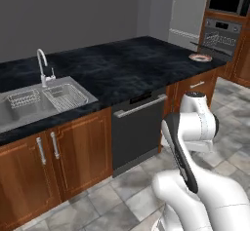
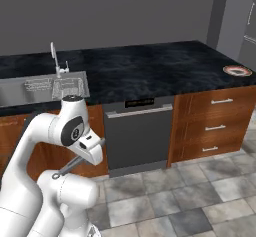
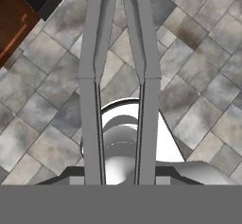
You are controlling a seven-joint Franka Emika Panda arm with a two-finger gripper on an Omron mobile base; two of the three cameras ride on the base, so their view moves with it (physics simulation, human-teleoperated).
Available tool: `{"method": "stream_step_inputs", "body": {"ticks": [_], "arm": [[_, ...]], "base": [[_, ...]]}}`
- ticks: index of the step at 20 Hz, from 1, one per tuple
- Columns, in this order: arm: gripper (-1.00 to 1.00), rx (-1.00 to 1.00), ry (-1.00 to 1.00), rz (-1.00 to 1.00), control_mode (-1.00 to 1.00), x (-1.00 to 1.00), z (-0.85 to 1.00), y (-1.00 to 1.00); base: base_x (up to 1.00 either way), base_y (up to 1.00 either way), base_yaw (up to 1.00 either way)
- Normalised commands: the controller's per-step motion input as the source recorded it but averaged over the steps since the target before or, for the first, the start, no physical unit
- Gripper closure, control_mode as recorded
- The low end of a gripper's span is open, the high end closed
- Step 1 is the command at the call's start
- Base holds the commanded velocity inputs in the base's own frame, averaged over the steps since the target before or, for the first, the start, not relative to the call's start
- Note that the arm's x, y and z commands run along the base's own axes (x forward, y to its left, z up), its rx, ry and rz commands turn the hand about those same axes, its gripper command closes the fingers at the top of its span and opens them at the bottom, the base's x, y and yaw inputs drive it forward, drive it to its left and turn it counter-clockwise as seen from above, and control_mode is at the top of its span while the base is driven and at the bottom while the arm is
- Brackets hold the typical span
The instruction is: Pick up the tongs from the counter and place them near the plate next to the oven.
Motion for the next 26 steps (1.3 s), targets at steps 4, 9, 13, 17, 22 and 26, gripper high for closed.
{"method": "stream_step_inputs", "body": {"ticks": [4,9,13,17,22,26], "arm": [[1.0,0.0,0.0,0.0,1.0,0.0,0.0,0.0],[1.0,0.0,0.0,0.0,1.0,0.0,0.0,0.0],[1.0,0.0,0.0,0.0,1.0,0.0,0.0,0.0],[1.0,0.0,0.0,0.0,1.0,0.0,0.0,0.0],[1.0,0.0,0.0,0.0,1.0,0.0,0.0,0.0],[1.0,0.0,0.0,0.0,1.0,0.0,0.0,0.0]], "base": [[1.0,-0.85,-0.13],[0.99,-0.99,-0.02],[0.88,-1.0,0.0],[0.84,-1.0,0.02],[0.84,-0.97,0.07],[0.85,-0.8,0.15]]}}
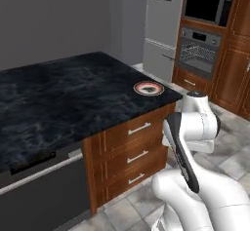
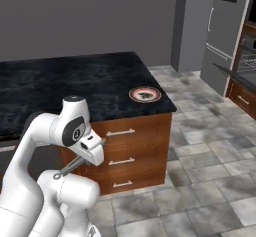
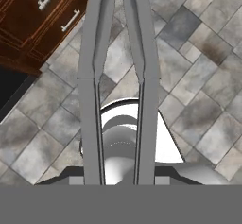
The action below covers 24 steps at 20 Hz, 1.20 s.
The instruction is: Pick up the tongs from the counter and place them near the plate next to the oven.
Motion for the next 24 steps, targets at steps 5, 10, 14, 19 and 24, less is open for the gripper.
{"method": "stream_step_inputs", "body": {"ticks": [5,10,14,19,24], "arm": [[1.0,0.0,0.0,0.0,1.0,0.0,0.0,0.0],[1.0,0.0,0.0,0.0,1.0,0.0,0.0,0.0],[1.0,0.0,0.0,0.0,1.0,0.0,0.0,0.0],[1.0,0.0,0.0,0.0,1.0,0.0,0.0,0.0],[1.0,0.0,0.0,0.0,1.0,0.0,0.0,0.0]], "base": [[0.75,-0.6,0.22],[0.54,-0.41,0.28],[0.57,-0.14,0.32],[0.68,-0.13,0.33],[0.66,-0.4,0.33]]}}
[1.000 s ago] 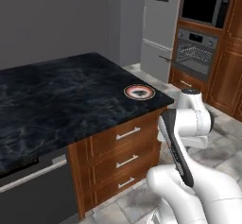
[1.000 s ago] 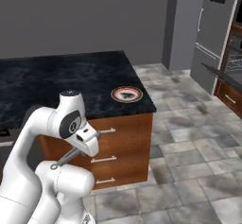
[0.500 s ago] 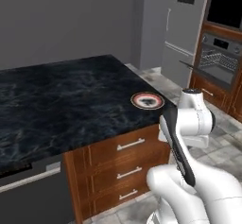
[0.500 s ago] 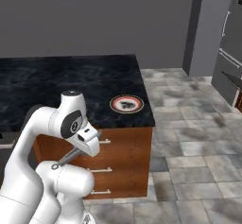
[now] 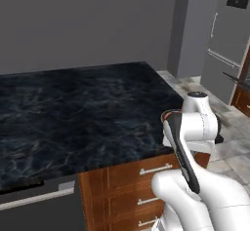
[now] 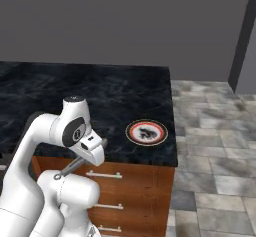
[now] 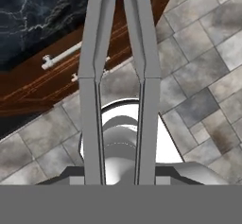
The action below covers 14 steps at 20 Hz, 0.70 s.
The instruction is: Pick up the tongs from the counter and place them near the plate next to the oven.
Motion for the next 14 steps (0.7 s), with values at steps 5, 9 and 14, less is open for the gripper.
{"method": "stream_step_inputs", "body": {"ticks": [5,9,14], "arm": [[1.0,0.0,0.0,0.0,1.0,0.0,0.0,0.0],[1.0,0.0,0.0,0.0,1.0,0.0,0.0,0.0],[1.0,0.0,0.0,0.0,1.0,0.0,0.0,0.0]], "base": [[0.45,-0.6,0.31],[0.42,-0.47,0.17],[0.32,-0.33,0.09]]}}
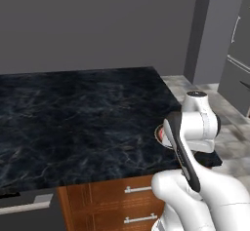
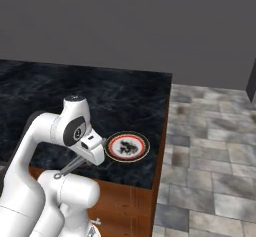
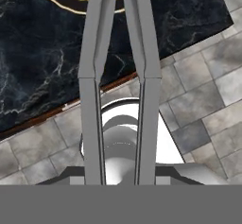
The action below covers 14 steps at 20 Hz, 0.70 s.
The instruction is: Pick up the tongs from the counter and place them near the plate next to the oven.
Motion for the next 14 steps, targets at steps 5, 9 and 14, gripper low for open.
{"method": "stream_step_inputs", "body": {"ticks": [5,9,14], "arm": [[1.0,0.0,0.0,0.0,1.0,0.0,0.0,0.0],[1.0,0.04,-0.01,0.09,-1.0,0.0,-0.01,-0.03],[1.0,-0.04,0.0,0.25,-1.0,0.34,-0.2,0.16]], "base": [[0.19,-0.28,0.07],[0.0,0.0,0.0],[0.0,0.0,0.0]]}}
